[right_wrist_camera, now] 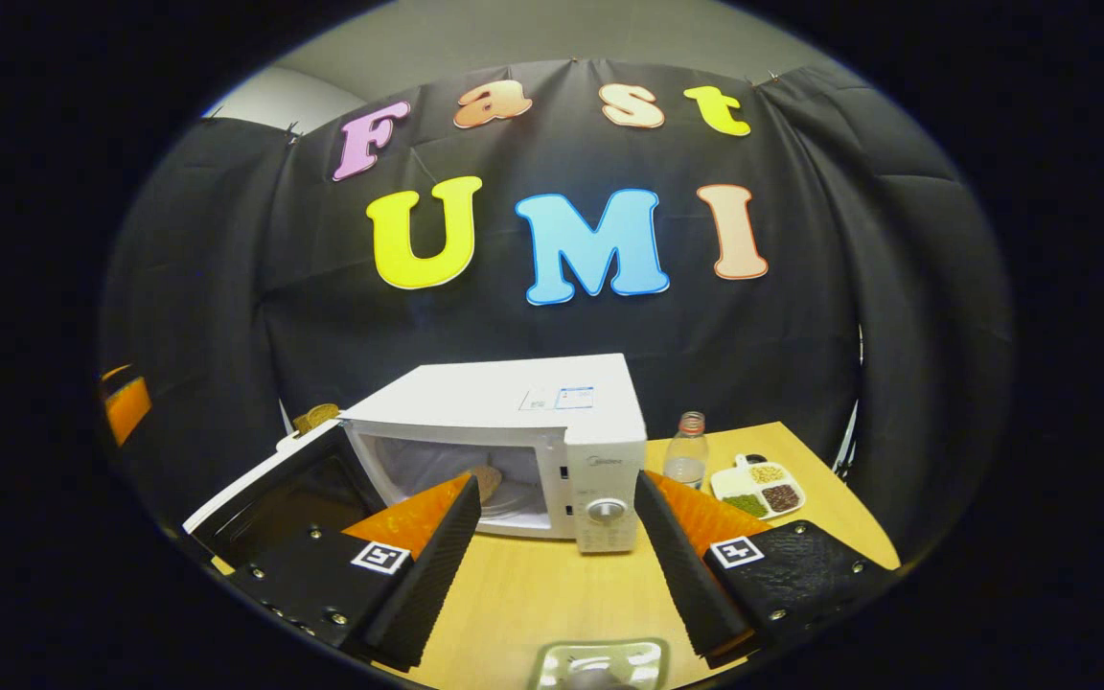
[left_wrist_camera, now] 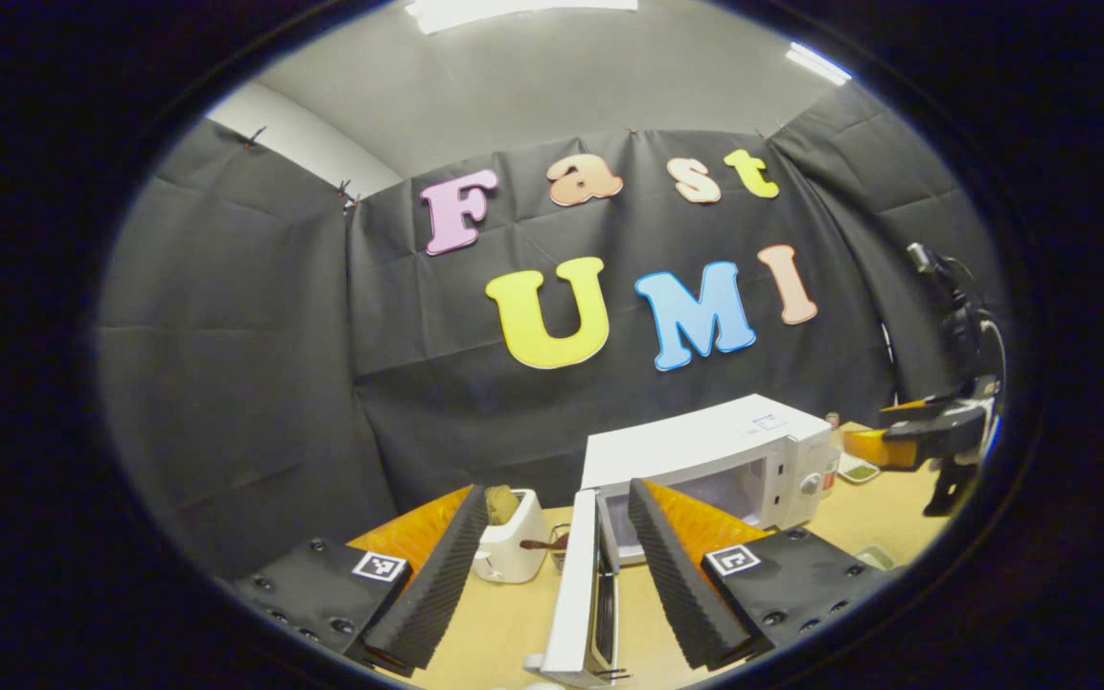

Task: Open the microwave oven with the left hand, put the food in, and close the microwave oven.

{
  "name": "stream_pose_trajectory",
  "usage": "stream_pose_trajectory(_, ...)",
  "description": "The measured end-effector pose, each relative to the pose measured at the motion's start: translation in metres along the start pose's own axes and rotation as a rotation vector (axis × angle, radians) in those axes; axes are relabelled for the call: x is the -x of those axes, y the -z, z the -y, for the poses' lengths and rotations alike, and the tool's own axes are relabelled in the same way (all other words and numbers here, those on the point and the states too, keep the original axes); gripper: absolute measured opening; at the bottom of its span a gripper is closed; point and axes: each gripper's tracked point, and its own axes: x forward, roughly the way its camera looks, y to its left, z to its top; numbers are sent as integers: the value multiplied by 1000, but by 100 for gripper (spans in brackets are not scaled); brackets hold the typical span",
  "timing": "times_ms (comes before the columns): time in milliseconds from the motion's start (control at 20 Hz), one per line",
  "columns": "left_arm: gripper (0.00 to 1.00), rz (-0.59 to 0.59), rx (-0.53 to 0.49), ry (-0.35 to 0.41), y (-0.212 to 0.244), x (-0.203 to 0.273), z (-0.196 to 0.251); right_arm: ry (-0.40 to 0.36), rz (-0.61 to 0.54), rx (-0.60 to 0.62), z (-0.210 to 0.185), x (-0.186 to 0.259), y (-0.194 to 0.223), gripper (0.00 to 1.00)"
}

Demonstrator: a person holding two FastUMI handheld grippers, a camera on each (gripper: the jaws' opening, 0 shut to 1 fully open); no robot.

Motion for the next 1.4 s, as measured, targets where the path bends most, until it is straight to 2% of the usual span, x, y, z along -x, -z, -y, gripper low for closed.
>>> stream_pose_trajectory(50,95,-1,-1,-22,-7,8,4,-24,12,2,12,16,-9,98)
stream_pose_trajectory(100,100,-5,11,-34,-11,18,9,-18,19,6,30,31,-15,98)
stream_pose_trajectory(250,100,-23,-6,-95,-12,48,15,-52,32,-19,70,66,-27,98)
stream_pose_trajectory(400,100,-55,-14,-140,7,68,11,-52,24,-29,103,94,-26,93)
stream_pose_trajectory(450,100,-76,6,-149,17,71,8,-49,16,-33,108,101,-24,98)
stream_pose_trajectory(500,100,-86,22,-164,32,75,0,-47,10,-42,112,107,-22,93)
stream_pose_trajectory(550,100,-95,35,-181,43,75,-9,-44,3,-54,113,111,-22,98)
stream_pose_trajectory(650,99,-162,58,-215,78,76,-28,-30,-14,-56,112,113,-24,98)
stream_pose_trajectory(850,94,-185,50,-268,125,69,-69,-16,4,-15,96,111,-46,98)
stream_pose_trajectory(950,98,-221,47,-270,159,60,-82,-16,1,-31,84,112,-55,98)
stream_pose_trajectory(1000,99,-231,50,-270,175,55,-87,-8,4,-28,79,112,-60,93)
stream_pose_trajectory(1050,100,-249,54,-268,190,53,-92,3,7,-18,75,112,-64,98)
stream_pose_trajectory(1200,98,-297,67,-244,231,42,-95,9,4,19,50,103,-63,98)
stream_pose_trajectory(1250,94,-300,73,-222,239,39,-93,3,-5,26,41,99,-60,93)
stream_pose_trajectory(1300,98,-304,73,-203,249,35,-91,-4,-9,24,31,97,-60,98)
stream_pose_trajectory(1400,94,-332,52,-173,268,31,-89,-6,-10,10,18,92,-58,98)
